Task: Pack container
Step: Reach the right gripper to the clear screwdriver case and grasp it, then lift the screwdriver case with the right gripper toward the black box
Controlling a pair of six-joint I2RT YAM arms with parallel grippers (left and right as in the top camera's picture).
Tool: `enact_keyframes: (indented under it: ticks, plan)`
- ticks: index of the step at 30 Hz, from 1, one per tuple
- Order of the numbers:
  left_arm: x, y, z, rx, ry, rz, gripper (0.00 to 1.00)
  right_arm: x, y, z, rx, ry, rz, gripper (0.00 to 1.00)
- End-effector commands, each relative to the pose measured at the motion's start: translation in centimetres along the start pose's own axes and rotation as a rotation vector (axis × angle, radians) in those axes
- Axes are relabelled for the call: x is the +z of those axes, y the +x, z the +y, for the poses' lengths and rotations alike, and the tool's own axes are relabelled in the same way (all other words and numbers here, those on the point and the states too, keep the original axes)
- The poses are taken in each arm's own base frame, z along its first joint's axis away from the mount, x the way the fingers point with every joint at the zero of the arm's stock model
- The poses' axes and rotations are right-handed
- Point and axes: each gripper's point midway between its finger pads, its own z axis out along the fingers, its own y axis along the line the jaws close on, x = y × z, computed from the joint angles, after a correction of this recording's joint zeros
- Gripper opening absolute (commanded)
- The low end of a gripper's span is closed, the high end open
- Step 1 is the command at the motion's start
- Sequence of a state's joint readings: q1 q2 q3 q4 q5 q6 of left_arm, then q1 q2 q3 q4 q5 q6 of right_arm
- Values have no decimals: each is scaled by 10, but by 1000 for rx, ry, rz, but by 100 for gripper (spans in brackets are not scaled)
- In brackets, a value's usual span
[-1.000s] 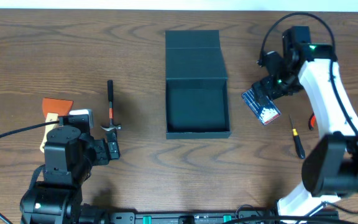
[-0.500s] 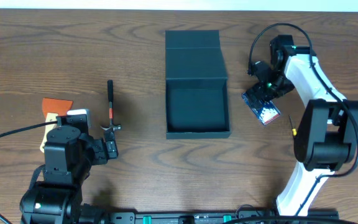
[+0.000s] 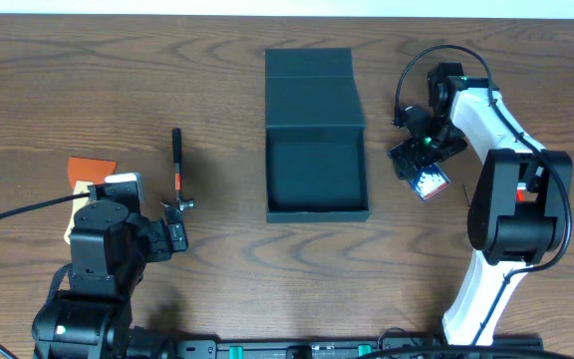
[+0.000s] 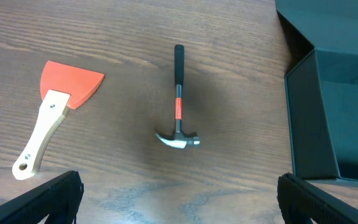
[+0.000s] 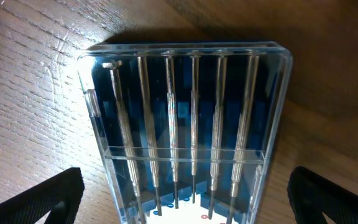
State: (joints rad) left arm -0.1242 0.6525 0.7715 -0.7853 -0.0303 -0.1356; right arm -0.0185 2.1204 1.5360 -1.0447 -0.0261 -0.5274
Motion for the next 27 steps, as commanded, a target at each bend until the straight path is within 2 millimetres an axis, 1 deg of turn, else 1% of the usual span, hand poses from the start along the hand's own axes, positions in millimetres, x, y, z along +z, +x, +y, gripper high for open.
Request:
enact_keyframes:
  ticks: [1,21,23,25,27]
  plan:
    - [-5,-8,2,-18,-12,-25,99,2,-1,-2,-6,-6,-6,99]
    - [-5,-8,2,-18,-12,-25,99,31,15,6,1,-22,20,99]
    - [-5,-8,2,-18,-12,-25,99,33,16,7,1,-24,23,92]
    - [-5,-8,2,-18,-12,-25,99,34,16,7,1,-23,21,88]
    - [-5,-8,2,-18,-11,-25,98,34,15,6,1,-20,16,78]
